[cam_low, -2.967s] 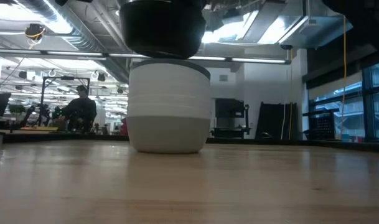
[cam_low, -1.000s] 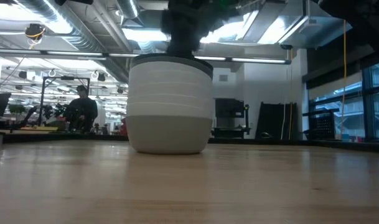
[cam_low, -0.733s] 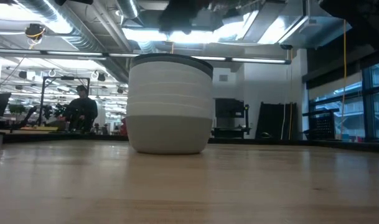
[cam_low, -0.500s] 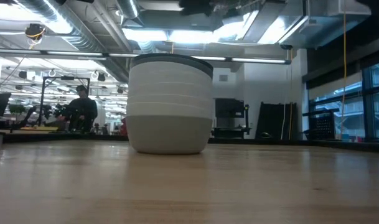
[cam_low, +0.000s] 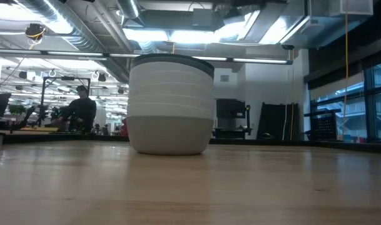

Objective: Nest bowls inside each other
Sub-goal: Return to Home Position

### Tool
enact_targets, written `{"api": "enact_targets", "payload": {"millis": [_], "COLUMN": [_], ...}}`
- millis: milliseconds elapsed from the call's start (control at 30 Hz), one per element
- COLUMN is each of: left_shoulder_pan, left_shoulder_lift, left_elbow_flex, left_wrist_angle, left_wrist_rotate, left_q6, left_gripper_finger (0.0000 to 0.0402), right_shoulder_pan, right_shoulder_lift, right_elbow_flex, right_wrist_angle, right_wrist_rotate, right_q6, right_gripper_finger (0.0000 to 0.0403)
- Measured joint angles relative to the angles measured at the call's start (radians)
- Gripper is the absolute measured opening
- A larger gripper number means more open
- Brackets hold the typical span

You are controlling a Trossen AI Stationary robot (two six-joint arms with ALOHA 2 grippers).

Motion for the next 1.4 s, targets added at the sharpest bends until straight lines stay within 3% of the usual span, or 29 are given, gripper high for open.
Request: {"api": "enact_targets", "payload": {"millis": [300,700,933,1133,1400], "left_shoulder_pan": [0.000,0.000,-0.001,0.000,0.030], "left_shoulder_lift": [0.000,0.021,0.018,0.007,-0.122], "left_elbow_flex": [0.000,-0.005,-0.189,-0.331,-0.435], "left_wrist_angle": [0.018,0.068,0.278,0.383,0.494], "left_wrist_rotate": [-0.016,-0.051,-0.104,-0.228,-0.222], "left_q6": [0.001,0.050,0.119,0.121,0.072], "left_gripper_finger": [0.0135,0.0135,0.0135,0.0135,0.0135], "right_shoulder_pan": [0.044,0.050,0.050,0.050,0.050], "right_shoulder_lift": [-0.299,-0.472,-0.508,-0.545,-0.639], "right_elbow_flex": [-0.412,-0.735,-0.866,-0.948,-1.032], "right_wrist_angle": [0.253,0.478,0.593,0.646,0.658], "right_wrist_rotate": [0.094,0.094,0.094,0.093,0.129], "right_q6": [0.119,0.181,0.183,0.221,0.255], "right_gripper_finger": [0.0177,0.0177,0.0177,0.0177,0.0177]}}
